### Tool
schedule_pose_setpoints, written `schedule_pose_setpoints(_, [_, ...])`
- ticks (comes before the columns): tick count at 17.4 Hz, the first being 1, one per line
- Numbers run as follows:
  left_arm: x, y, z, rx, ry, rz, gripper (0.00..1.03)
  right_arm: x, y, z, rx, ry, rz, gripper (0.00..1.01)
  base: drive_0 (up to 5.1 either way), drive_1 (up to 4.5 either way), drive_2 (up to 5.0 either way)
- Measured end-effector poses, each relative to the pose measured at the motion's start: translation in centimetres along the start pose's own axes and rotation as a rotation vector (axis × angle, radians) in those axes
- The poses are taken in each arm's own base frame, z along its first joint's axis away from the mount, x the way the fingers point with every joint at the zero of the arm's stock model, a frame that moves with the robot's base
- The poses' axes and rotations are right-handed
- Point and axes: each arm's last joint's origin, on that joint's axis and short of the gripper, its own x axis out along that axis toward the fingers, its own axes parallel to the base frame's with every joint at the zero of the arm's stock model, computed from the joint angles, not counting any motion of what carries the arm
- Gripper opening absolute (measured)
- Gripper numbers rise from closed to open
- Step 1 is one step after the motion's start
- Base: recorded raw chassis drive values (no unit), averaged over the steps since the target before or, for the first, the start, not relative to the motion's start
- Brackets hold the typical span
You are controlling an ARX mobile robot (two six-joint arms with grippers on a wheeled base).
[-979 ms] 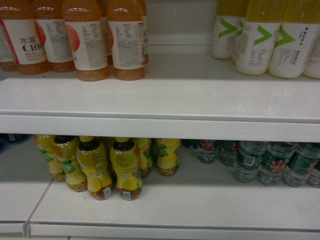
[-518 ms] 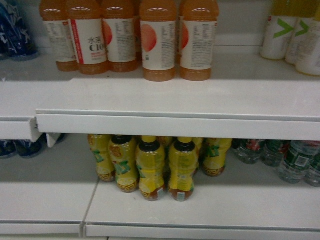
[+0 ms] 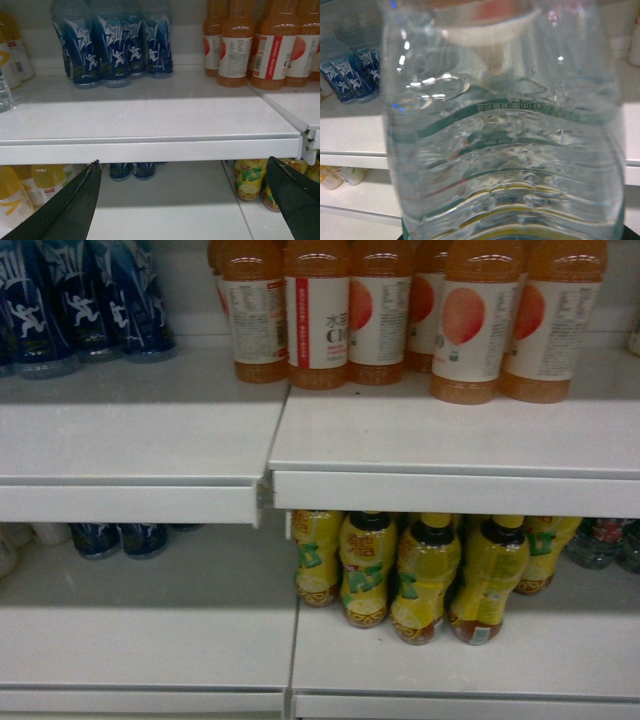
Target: Move water from second to third shelf
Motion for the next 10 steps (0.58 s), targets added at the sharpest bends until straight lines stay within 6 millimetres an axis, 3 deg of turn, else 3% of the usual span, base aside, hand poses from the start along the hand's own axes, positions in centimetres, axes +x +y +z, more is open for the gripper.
schedule_pose_setpoints(10, [0.0,0.0,0.0,0.0,0.0,0.0,0.98,0.0,-0.02,-0.06,0.001,0.006,-0.003,0.42,-4.9,2.38,2.4])
